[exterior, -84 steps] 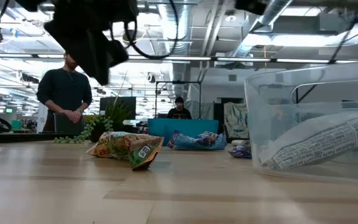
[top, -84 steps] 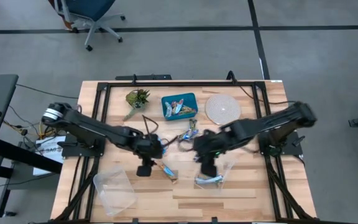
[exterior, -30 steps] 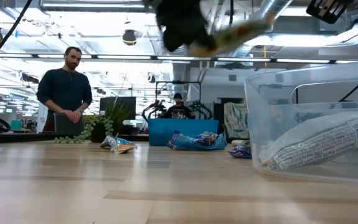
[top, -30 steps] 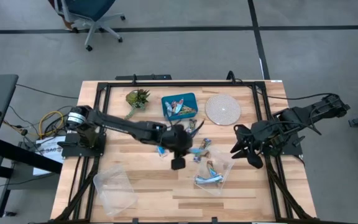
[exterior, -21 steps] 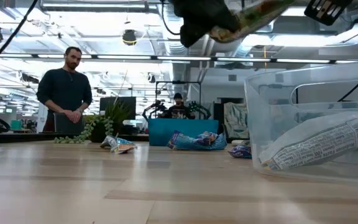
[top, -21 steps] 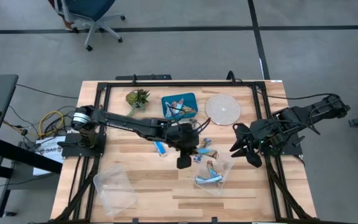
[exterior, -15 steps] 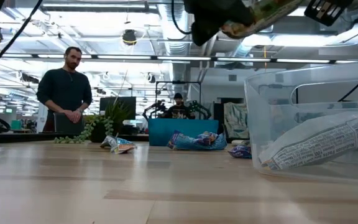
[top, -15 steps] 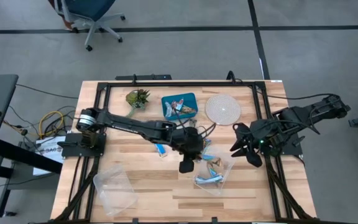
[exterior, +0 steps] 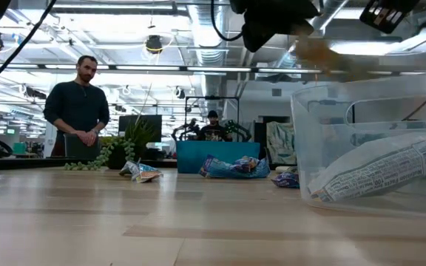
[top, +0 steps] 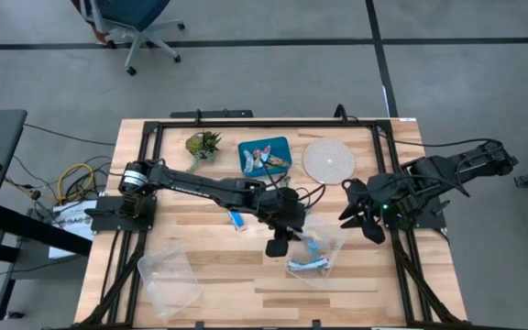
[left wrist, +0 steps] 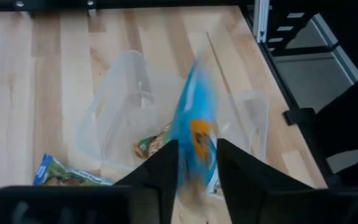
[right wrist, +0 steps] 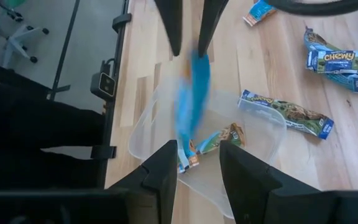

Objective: Pick and place Granola Bars by type
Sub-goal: Put the yellow granola bar into the right transparent bin

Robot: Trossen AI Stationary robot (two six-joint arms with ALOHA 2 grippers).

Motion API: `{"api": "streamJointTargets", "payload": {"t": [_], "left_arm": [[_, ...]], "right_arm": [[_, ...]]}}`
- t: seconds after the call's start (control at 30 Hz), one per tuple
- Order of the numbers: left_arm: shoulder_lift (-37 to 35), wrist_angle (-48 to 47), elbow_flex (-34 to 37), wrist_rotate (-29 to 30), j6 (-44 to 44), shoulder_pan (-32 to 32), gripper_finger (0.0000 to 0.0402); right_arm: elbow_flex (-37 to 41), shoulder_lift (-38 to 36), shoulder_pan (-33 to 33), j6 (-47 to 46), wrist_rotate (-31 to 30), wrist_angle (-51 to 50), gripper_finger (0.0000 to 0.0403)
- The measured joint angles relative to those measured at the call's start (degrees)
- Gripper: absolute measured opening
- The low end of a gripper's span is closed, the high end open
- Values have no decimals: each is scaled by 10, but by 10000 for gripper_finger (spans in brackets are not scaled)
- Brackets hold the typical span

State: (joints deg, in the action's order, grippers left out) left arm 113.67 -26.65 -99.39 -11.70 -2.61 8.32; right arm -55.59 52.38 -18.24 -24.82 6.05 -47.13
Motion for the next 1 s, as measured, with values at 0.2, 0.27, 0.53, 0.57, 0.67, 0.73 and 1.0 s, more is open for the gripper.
{"api": "streamJointTargets", "payload": {"t": [0.2,0.27,0.53,0.57,0.67,0.73,1.0], "left_arm": [[0,6,0,4,0,1,157],[0,6,0,4,-6,1,165],[-40,-48,14,35,-75,-17,154],[-51,-57,22,43,-82,-20,151],[-92,-71,64,82,-116,-23,141],[-125,-73,102,108,-160,-25,137],[-242,-69,280,127,-458,-46,150]], "right_arm": [[0,0,0,0,0,0,111],[0,0,0,0,0,0,111],[0,1,-1,12,0,0,111],[0,1,-1,13,0,0,111],[0,1,-1,14,-2,0,111],[0,1,-1,14,-6,0,111],[0,4,1,14,-18,3,111]]}}
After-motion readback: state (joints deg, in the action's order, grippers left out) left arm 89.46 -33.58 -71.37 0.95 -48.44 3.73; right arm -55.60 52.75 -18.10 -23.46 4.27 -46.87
